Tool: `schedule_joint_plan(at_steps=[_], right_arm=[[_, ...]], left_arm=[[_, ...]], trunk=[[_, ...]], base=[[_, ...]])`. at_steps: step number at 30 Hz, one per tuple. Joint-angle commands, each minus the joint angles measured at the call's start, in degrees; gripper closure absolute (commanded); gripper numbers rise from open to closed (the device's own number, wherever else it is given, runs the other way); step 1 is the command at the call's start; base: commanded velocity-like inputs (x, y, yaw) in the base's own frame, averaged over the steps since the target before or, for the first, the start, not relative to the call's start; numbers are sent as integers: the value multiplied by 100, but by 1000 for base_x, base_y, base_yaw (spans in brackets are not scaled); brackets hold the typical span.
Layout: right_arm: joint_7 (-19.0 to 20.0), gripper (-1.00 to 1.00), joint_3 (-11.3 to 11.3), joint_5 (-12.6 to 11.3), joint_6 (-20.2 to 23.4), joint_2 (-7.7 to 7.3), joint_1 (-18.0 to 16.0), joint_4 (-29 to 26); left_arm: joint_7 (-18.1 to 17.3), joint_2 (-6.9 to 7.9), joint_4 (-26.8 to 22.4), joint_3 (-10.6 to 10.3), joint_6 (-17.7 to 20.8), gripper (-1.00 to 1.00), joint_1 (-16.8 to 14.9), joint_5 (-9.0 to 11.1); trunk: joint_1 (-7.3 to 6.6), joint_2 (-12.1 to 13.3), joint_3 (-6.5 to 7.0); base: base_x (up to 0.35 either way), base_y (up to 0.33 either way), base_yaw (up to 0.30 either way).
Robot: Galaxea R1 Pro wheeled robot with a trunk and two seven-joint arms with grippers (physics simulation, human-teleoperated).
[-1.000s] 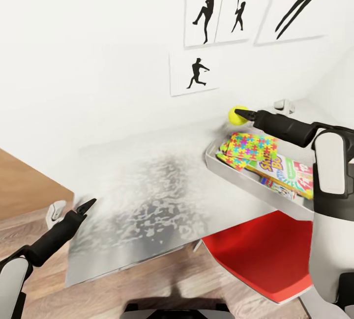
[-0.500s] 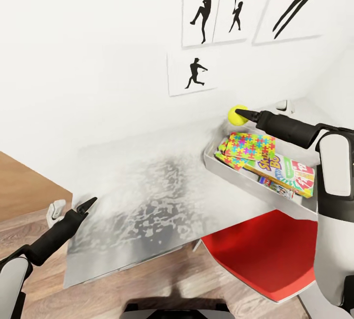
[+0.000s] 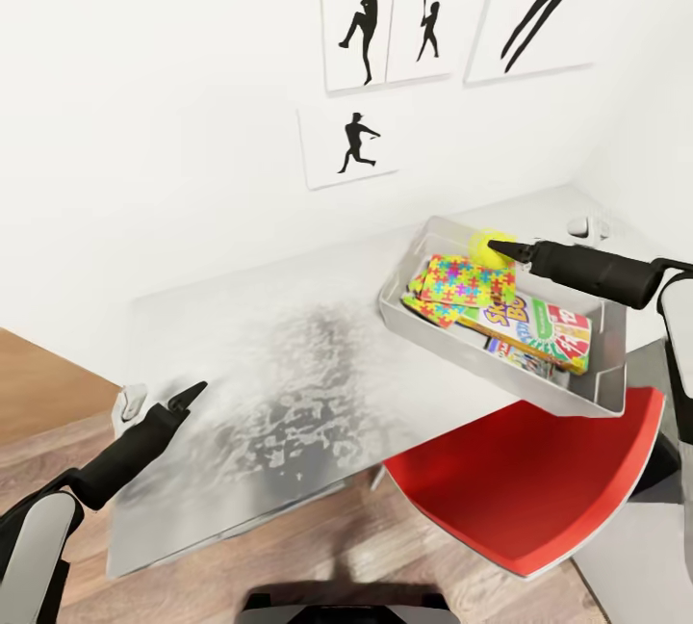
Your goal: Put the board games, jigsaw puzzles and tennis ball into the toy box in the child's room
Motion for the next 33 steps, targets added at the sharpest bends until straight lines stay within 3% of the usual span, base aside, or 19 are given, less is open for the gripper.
schedule_joint_plan(at_steps=[1, 6, 25, 31, 32, 33], right_arm=[[49, 100, 3, 18, 27, -54, 12, 1], [56, 100, 35, -4, 27, -191, 91, 6], [45, 100, 163, -5, 27, -250, 230, 10], [-63, 100, 711, 25, 27, -237, 149, 16], [-63, 100, 711, 25, 27, -237, 149, 16], [-206, 100, 870, 30, 27, -241, 134, 19]], left_arm=[[-16, -3, 0, 4, 35, -100, -8, 0], [-9, -7, 3, -13, 36, -100, -20, -1], [-6, -8, 12, -21, 35, -100, -25, -2], [-6, -8, 13, -17, 35, -100, -25, -2], [-6, -8, 13, -17, 35, -100, -25, -2], [-6, -7, 14, -17, 34, -100, -25, -2]], trunk=[[3, -9, -8], [3, -9, -8], [3, -9, -8], [3, -9, -8], [3, -9, -8], [3, -9, -8]], base=[[0, 0, -262], [0, 0, -270], [0, 0, -75], [0, 0, -4], [0, 0, -2], [0, 0, -1]])
